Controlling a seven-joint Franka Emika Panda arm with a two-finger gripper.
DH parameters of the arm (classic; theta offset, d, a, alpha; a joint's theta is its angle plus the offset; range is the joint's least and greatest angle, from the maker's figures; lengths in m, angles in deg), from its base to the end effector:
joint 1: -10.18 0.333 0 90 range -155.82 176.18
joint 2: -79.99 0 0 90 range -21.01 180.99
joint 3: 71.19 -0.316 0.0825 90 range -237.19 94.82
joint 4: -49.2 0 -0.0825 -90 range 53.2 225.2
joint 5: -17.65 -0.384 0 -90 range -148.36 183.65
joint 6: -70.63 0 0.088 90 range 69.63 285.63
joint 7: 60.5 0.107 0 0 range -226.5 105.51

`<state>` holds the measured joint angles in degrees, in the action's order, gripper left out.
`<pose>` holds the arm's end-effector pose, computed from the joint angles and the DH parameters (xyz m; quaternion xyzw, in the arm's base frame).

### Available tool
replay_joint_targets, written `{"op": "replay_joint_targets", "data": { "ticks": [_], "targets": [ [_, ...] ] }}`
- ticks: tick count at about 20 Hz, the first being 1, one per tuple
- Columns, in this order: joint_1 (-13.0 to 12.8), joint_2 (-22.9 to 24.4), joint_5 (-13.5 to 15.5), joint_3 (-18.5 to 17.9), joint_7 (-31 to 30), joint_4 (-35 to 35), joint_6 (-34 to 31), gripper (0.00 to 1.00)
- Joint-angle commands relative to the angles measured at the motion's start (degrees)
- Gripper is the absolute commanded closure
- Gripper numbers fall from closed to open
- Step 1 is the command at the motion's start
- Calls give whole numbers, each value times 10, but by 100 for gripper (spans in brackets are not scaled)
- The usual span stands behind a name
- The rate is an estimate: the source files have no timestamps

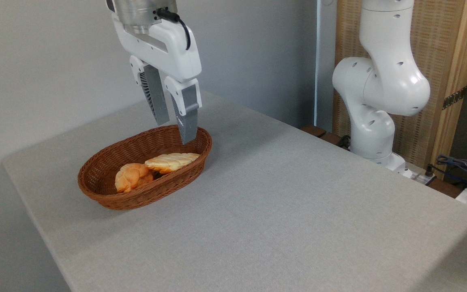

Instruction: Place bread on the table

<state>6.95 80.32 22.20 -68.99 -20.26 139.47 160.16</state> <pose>0.5485 -0.0608 0.6251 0.9208 -0.3879 0.0084 0.0388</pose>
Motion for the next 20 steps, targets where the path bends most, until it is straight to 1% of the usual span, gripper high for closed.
{"op": "replay_joint_targets", "data": {
  "ticks": [1,3,4,7,8,9,10,13,15,16,19,20],
  "targets": [
    [0,2,33,29,-17,34,58,0],
    [-1,2,54,58,-60,68,133,0],
    [0,1,52,74,-83,88,171,0],
    [-1,-11,53,117,-103,147,287,0],
    [-2,-21,53,126,-115,156,316,0],
    [-4,-41,54,133,-138,157,348,0],
    [-5,-50,53,136,-147,157,361,0],
    [-10,-68,35,139,-143,157,373,0],
    [-12,-79,-1,141,-143,157,375,0],
    [-21,-88,-13,141,-143,157,376,0],
    [-25,-97,-19,141,-144,158,376,1],
    [-27,-102,-23,142,-144,157,376,16]
  ]
}}
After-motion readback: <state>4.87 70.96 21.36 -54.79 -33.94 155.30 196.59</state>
